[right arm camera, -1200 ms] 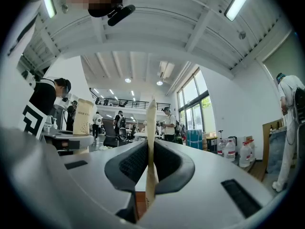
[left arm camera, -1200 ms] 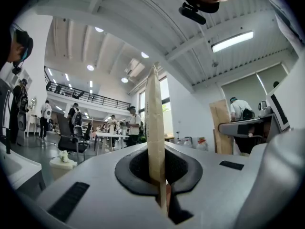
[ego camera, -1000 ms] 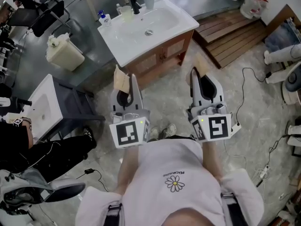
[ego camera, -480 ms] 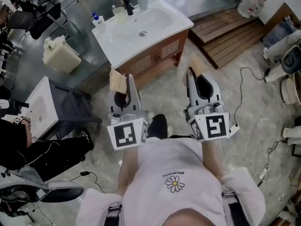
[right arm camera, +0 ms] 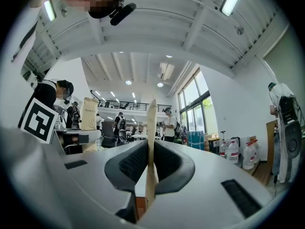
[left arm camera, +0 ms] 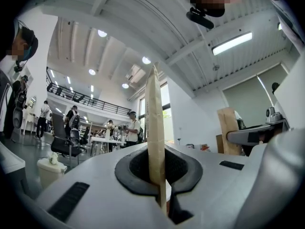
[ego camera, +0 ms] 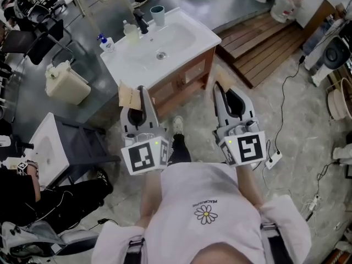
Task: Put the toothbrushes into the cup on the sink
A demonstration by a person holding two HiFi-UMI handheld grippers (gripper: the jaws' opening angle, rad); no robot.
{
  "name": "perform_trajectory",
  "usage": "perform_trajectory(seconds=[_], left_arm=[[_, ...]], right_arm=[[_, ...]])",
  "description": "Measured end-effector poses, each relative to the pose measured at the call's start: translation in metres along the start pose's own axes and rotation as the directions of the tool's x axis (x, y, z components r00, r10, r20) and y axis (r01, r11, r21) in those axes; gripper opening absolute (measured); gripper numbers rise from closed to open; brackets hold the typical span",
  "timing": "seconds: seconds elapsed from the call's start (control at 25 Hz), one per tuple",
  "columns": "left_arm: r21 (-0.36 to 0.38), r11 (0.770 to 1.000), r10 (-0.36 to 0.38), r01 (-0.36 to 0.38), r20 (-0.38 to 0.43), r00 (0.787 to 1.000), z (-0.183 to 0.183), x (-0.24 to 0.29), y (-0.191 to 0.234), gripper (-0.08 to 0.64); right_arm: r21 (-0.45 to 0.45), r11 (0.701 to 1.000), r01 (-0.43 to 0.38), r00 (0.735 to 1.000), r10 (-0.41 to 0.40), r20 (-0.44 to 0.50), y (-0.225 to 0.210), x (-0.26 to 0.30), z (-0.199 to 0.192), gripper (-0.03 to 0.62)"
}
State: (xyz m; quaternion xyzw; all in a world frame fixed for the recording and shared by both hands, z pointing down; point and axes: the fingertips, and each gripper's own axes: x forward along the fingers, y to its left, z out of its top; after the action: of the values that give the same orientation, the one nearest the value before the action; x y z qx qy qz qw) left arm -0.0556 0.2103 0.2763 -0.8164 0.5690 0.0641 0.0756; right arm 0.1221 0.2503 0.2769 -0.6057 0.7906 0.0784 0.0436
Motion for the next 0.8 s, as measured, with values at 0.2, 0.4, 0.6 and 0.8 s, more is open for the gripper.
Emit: perform_trajectory(seconds=[0.2, 0.4, 0.6, 0.8], left_arm=[[-0.011, 1.000, -0.007, 0.007, 0.015, 1.000, -0.006, 0.067, 0.018, 0.014], [-0.031, 1.000, -0.005, 0.005, 0.011, 1.000, -0.017, 0.135, 0.046, 0.014], [-0.048, 0.999, -0.016, 0.016, 0.013, 1.000, -0.019, 0.205, 0.084, 0.014], [-0.056, 0.998, -0.027, 0.027, 0.004, 1.000, -0.026, 0.265, 0.119, 0.014]], right_arm=[[-0.006, 1.000, 0.006, 1.000, -0.006, 0.002, -0.022, 0.062, -0.008, 0.026], [-0.017, 1.000, -0.004, 1.000, 0.004, -0.013, -0.039, 0.138, -0.018, 0.026], [-0.033, 0.999, 0.001, 1.000, -0.002, -0.015, -0.052, 0.225, -0.018, 0.026], [-0.023, 1.000, 0.011, 1.000, -0.012, -0.028, -0.063, 0.298, -0.023, 0.026]])
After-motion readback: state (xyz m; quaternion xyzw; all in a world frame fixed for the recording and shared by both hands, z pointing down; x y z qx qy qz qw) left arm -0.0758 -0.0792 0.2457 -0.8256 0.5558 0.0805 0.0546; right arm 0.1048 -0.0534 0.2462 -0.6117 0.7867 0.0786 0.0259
